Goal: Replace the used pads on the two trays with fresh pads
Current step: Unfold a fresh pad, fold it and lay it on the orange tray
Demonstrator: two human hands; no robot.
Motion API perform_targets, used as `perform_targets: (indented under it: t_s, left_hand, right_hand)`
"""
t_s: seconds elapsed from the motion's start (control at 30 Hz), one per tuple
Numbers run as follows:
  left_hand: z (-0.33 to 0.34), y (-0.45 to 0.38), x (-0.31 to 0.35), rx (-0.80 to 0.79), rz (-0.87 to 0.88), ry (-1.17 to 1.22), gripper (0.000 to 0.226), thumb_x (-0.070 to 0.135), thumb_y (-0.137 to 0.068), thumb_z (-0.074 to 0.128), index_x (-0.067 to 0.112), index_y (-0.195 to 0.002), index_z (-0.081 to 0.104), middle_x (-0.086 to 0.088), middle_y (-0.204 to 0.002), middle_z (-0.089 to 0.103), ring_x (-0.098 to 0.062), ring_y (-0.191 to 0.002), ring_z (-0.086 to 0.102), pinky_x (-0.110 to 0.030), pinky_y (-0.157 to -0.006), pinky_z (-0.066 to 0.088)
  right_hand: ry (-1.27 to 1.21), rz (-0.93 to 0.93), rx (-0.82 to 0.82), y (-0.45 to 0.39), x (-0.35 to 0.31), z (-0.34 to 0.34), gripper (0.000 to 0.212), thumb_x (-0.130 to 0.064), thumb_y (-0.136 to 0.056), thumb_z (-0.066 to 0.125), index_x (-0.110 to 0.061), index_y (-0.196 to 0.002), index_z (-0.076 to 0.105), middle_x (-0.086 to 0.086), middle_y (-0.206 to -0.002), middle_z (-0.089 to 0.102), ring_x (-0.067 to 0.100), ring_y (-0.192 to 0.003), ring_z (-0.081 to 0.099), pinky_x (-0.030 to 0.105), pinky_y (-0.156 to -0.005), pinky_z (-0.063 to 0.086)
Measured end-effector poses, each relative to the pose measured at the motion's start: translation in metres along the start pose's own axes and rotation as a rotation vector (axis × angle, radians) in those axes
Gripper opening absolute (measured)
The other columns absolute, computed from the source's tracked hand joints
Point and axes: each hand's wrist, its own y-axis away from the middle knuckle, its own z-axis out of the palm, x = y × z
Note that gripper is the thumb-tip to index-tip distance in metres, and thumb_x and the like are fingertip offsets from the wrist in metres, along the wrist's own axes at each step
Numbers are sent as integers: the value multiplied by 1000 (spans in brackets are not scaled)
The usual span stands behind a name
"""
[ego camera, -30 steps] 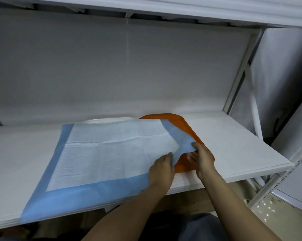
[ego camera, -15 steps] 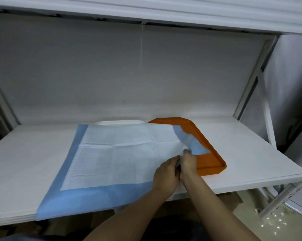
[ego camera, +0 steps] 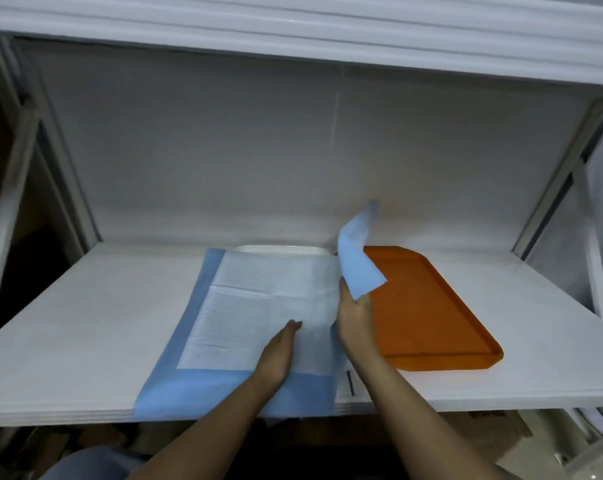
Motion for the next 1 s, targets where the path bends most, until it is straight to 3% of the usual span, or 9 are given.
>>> perform_targets:
  t_s: [0.17, 0.23, 0.37, 0.43, 0.53, 0.63, 0.7, 0.9, 1.0]
  left_hand:
    - [-31, 4, 15, -35, -61, 442, 58, 49, -100, 22, 13, -138, 47, -14, -129, 57, -26, -119, 54, -35, -109, 34]
    - [-55, 2, 18, -3, -71, 640, 57, 54, -97, 25, 15, -130, 50, -15, -115, 64, -27, -100, 62, -42, -94, 46]
    - [-107, 0, 12, -17, -52, 856, 66, 61, -92, 29, 9, -122, 57, -18, -104, 66, -29, -88, 66, -37, -73, 56]
    - [-134, 0, 6, -45, -74, 875, 72, 64, -90, 31, 4, -120, 58, -22, -111, 63, -33, -95, 65, -39, -74, 58]
    - [-166, 4, -5, -62, -174, 767, 64, 57, -92, 40, 1, -117, 60, -25, -119, 61, -36, -107, 60, -44, -84, 56]
    - [-180, 7, -14, 5, -240, 458, 25, 19, -92, 55, -1, -102, 67, -23, -100, 68, -28, -76, 70, -34, -67, 58]
    - [-184, 6, -17, 97, -275, 214, 17, 2, -92, 50, -5, -97, 64, -22, -86, 68, -27, -66, 68, -32, -62, 56]
    - [-207, -3, -17, 147, -188, -53, 29, -4, -91, 43, -1, -114, 60, -20, -102, 67, -31, -85, 64, -33, -67, 51]
    - [-219, -11, -19, 190, -165, -113, 30, -4, -91, 45, -1, -118, 58, -17, -109, 65, -31, -93, 62, -36, -80, 49]
  right_hand:
    - [116, -178, -97, 27, -4, 57, 29, -18, -97, 50, -5, -123, 54, 6, -115, 61, 19, -109, 57, 13, -85, 37]
    - [226, -280, -161, 35, -1, 76, 34, -13, -95, 51, -1, -127, 52, 9, -120, 60, 19, -114, 56, 7, -89, 35]
    - [530, -511, -397, 47, 10, 109, 42, -12, -87, 48, -1, -127, 52, 17, -127, 56, 33, -120, 51, 43, -101, 42]
    - [744, -657, -506, 51, 21, 121, 47, -12, -89, 45, -4, -135, 46, 14, -136, 51, 34, -128, 43, 46, -104, 37]
    - [923, -720, -720, 60, 29, 131, 53, -17, -92, 46, -14, -143, 35, 5, -151, 34, 30, -138, 28, 44, -110, 26]
    - [977, -699, -828, 71, 31, 134, 63, -17, -85, 55, -20, -144, 33, 1, -152, 30, 28, -140, 23, 42, -110, 25]
    - [988, -713, -791, 79, 34, 132, 61, -13, -80, 58, -16, -138, 41, 4, -145, 40, 30, -135, 31, 42, -106, 29]
    - [1049, -800, -590, 99, 74, 111, 63, -25, -41, 80, -30, -102, 65, -12, -100, 68, 12, -95, 68, 21, -76, 53]
    - [1062, -835, -561, 97, 90, 97, 48, -29, -50, 76, -30, -97, 67, -11, -100, 69, 11, -93, 68, 20, -72, 53]
